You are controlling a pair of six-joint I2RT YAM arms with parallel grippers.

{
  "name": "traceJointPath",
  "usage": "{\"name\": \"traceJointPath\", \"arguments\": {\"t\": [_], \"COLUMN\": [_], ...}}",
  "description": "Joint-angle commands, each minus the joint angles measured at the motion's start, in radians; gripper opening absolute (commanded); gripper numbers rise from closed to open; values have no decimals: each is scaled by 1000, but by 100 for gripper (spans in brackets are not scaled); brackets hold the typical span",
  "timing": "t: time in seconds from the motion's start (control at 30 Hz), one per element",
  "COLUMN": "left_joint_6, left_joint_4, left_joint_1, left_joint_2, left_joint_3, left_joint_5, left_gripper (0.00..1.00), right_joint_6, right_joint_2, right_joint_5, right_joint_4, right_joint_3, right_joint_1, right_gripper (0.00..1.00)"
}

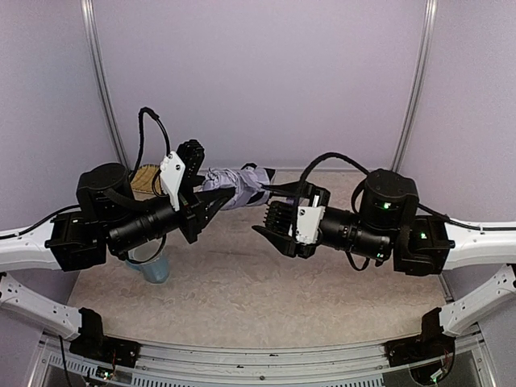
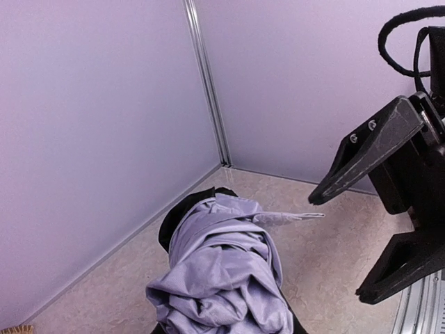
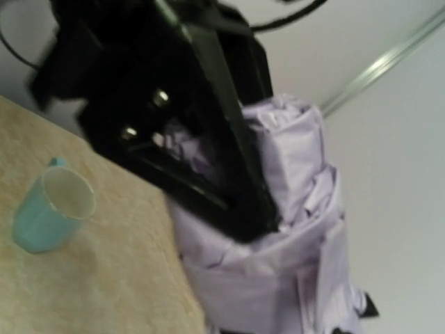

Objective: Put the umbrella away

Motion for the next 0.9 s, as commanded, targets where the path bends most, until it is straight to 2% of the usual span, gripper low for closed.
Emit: {"name": "traceJointPath", "arguments": {"t": [0.0,0.2,0.27,0.33,0.53,0.6,0.63,0.67,0.7,0.87], "left_joint_6": [-41,-38,-36,-33,-27,-27,-27,-26,-24,5], "left_joint_4": [33,34,35,36,40,39,38,35,32,-10], "left_joint_1": [1,2,2,2,2,3,2,3,3,11], "left_joint_2": [-9,-20,-22,-24,-23,-22,-20,-19,-18,-23], "left_joint_3": [40,32,27,26,26,27,27,26,26,19], "left_joint_5": [14,38,42,46,50,54,56,58,58,68], "left_gripper": [0,0,0,0,0,0,0,0,0,0], "right_joint_6": [-46,-8,15,13,0,1,4,8,13,94], "right_joint_2": [70,122,112,103,118,119,117,115,113,86], "right_joint_5": [79,109,88,59,38,34,26,24,28,10], "right_joint_4": [129,103,102,118,82,81,80,82,82,18], "right_joint_3": [72,135,129,113,114,114,115,114,117,146], "right_joint_1": [4,-15,-28,-30,-30,-30,-30,-30,-30,-52], "right_gripper": [65,59,52,40,30,21,15,4,0,0]}}
